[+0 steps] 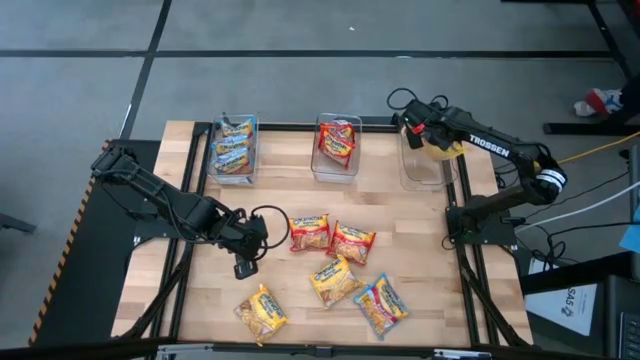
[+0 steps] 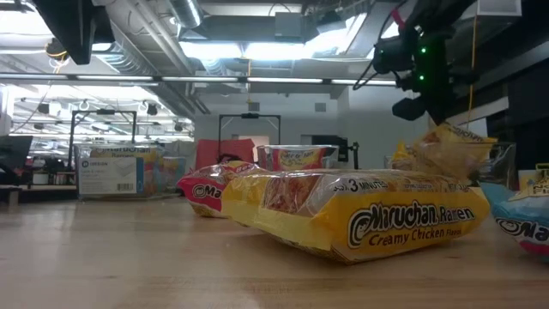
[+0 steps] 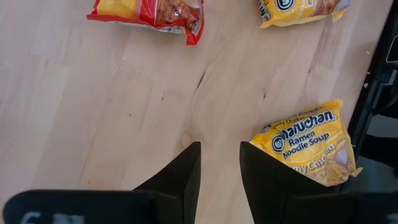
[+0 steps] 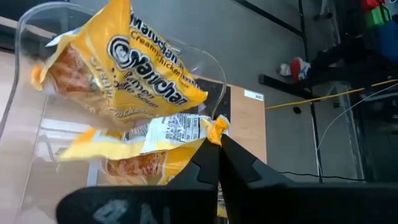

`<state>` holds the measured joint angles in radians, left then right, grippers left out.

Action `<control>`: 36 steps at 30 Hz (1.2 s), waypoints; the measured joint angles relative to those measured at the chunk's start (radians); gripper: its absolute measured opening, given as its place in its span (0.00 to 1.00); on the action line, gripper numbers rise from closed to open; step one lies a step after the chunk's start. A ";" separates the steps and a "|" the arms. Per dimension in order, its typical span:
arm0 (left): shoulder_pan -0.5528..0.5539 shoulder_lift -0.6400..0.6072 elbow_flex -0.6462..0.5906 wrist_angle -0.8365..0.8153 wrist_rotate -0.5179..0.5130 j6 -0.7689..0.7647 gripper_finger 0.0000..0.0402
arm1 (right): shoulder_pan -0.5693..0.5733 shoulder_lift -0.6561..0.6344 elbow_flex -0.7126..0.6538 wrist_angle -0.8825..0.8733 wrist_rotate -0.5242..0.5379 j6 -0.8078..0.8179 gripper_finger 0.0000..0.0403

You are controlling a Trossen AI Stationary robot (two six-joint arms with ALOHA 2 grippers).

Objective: Sort Maruchan noodles
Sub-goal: Put the yellow noodle pack in the left transparent basket

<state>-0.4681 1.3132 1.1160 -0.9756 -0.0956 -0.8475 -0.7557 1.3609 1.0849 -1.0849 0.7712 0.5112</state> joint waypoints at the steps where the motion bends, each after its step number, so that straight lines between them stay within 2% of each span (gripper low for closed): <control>1: 0.000 0.000 0.000 0.000 0.000 -0.011 0.26 | -0.007 0.000 -0.002 0.008 -0.001 -0.009 0.00; 9: -0.001 0.000 0.000 0.001 0.003 -0.062 0.26 | -0.013 0.000 -0.003 0.058 -0.004 -0.025 0.05; 17: -0.001 0.000 0.000 0.001 0.004 -0.063 0.26 | -0.013 0.000 -0.003 0.116 -0.053 -0.123 0.12; 31: -0.001 0.000 0.000 0.001 0.004 -0.068 0.26 | -0.013 0.000 -0.003 0.125 -0.069 -0.128 0.38; 36: -0.001 0.000 0.000 0.001 0.004 -0.067 0.26 | -0.013 0.000 -0.003 0.221 -0.077 -0.128 0.48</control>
<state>-0.4686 1.3132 1.1160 -0.9745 -0.0914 -0.9146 -0.7685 1.3613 1.0821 -0.8641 0.6946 0.3833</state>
